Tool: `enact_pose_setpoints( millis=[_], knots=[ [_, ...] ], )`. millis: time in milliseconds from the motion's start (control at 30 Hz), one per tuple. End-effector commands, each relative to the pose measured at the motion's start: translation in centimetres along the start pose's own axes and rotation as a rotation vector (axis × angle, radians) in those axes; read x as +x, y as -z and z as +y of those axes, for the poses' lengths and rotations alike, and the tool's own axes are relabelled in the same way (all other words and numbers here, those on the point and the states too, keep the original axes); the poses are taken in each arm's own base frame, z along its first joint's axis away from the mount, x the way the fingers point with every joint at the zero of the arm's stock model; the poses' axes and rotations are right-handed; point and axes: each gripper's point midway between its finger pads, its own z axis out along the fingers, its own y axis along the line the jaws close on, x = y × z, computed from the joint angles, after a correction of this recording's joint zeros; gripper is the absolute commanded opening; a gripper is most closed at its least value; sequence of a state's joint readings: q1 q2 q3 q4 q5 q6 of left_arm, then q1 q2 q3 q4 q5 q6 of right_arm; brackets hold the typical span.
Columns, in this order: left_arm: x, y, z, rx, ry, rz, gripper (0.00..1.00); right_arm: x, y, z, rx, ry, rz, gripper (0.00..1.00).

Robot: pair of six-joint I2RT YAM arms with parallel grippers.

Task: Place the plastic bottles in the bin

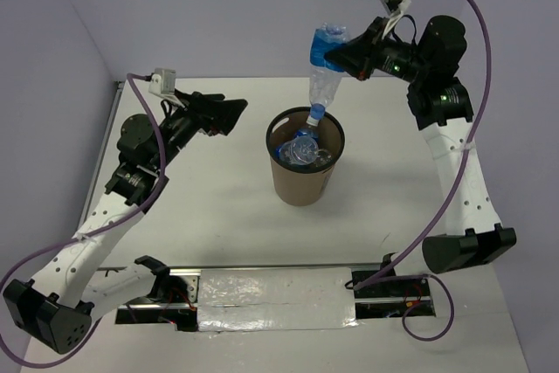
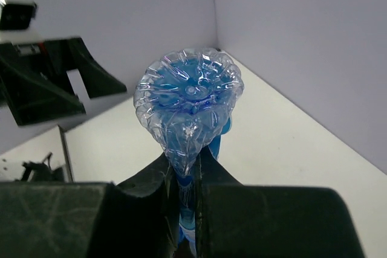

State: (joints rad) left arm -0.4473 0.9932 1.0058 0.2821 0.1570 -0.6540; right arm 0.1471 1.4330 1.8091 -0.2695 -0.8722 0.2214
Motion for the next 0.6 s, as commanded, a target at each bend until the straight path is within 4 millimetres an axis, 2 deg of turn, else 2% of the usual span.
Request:
enact_pose_setpoints(
  millis=[0, 33, 67, 133, 167, 233, 267, 333, 367, 400, 433, 533, 567],
  knots=[
    [-0.8, 1.3, 0.7, -0.017, -0.027, -0.021, 0.99, 2.0, 1.9, 0.0, 0.058, 0.142, 0.051, 0.01],
    [-0.6, 1.4, 0.9, -0.022, -0.024, -0.015, 1.0, 2.3, 2.3, 0.0, 0.071, 0.186, 0.051, 0.01],
    [-0.3, 1.6, 1.3, -0.029, -0.02, -0.009, 1.0, 3.8, 2.4, -0.8, 0.09, 0.178, 0.075, 0.01],
    [0.0, 1.8, 1.7, -0.041, -0.016, -0.004, 0.99, 4.5, 2.8, -1.4, 0.13, 0.227, 0.083, 0.01],
    [0.2, 2.0, 1.9, -0.045, -0.013, -0.001, 0.99, 5.6, 3.0, -2.1, 0.149, 0.222, 0.102, 0.01],
    [0.4, 2.1, 2.3, -0.054, -0.007, 0.001, 0.99, 6.3, 3.3, -2.0, 0.152, 0.268, 0.119, 0.01],
    [0.9, 2.2, 2.5, -0.058, -0.002, 0.007, 1.0, 7.9, 3.4, -2.4, 0.156, 0.262, 0.145, 0.01],
    [1.0, 2.2, 2.8, -0.061, 0.002, 0.007, 0.99, 8.6, 3.6, -1.8, 0.162, 0.34, 0.145, 0.01],
    [1.3, 2.2, 3.0, -0.064, 0.006, 0.01, 1.0, 10.6, 3.5, -2.3, 0.164, 0.344, 0.157, 0.02],
    [1.3, 2.1, 3.1, -0.065, 0.007, 0.01, 0.99, 11.3, 3.4, -2.2, 0.172, 0.373, 0.16, 0.02],
    [1.5, 2.1, 3.3, -0.067, 0.01, 0.013, 1.0, 13.0, 3.7, -2.1, 0.178, 0.378, 0.177, 0.02],
    [1.7, 2.0, 3.4, -0.07, 0.011, 0.019, 1.0, 14.7, 3.7, -1.8, 0.182, 0.408, 0.191, 0.03],
    [1.7, 2.0, 3.5, -0.072, 0.011, 0.02, 1.0, 15.8, 3.8, -1.7, 0.178, 0.395, 0.208, 0.03]
  ],
)
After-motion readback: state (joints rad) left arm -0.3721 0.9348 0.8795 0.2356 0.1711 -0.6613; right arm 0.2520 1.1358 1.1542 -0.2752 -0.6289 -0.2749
